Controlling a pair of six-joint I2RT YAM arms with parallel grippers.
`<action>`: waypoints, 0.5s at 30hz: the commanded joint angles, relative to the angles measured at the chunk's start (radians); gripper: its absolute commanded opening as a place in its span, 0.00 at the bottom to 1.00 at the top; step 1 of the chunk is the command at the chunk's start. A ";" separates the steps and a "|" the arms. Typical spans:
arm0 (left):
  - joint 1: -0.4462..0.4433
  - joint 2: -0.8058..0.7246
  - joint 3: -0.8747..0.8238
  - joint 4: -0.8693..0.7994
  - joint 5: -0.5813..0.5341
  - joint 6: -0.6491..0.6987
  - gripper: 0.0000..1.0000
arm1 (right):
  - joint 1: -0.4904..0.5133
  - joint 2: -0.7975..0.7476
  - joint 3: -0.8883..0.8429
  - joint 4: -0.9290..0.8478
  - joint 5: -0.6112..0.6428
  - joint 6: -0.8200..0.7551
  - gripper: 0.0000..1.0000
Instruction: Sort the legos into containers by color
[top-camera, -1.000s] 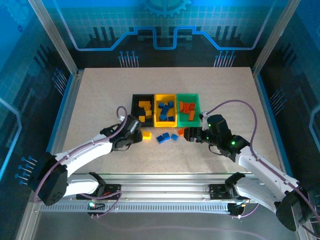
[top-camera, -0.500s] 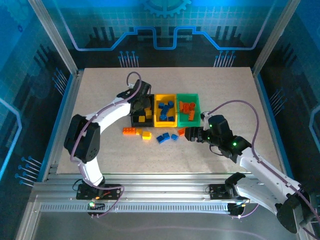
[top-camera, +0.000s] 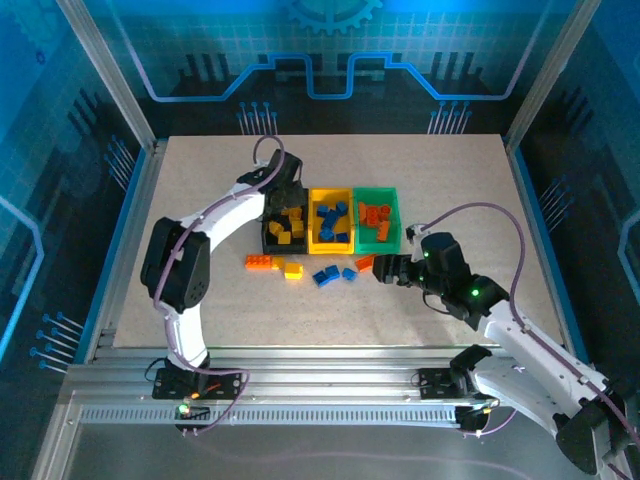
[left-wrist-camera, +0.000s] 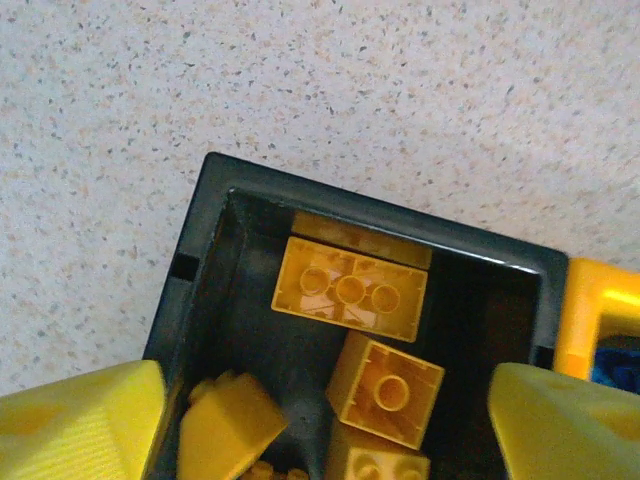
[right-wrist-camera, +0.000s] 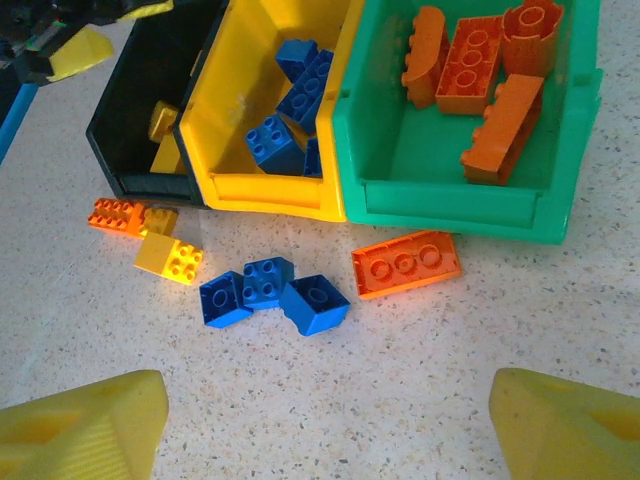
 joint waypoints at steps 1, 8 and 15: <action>-0.012 -0.137 -0.024 0.013 0.057 -0.015 0.99 | -0.009 -0.018 0.000 -0.023 0.024 0.006 0.86; -0.104 -0.426 -0.217 0.111 0.144 -0.041 0.99 | -0.008 -0.012 -0.007 -0.019 0.018 0.000 0.86; -0.241 -0.722 -0.543 0.188 0.178 -0.112 0.99 | 0.029 0.051 -0.028 0.009 0.023 0.001 0.85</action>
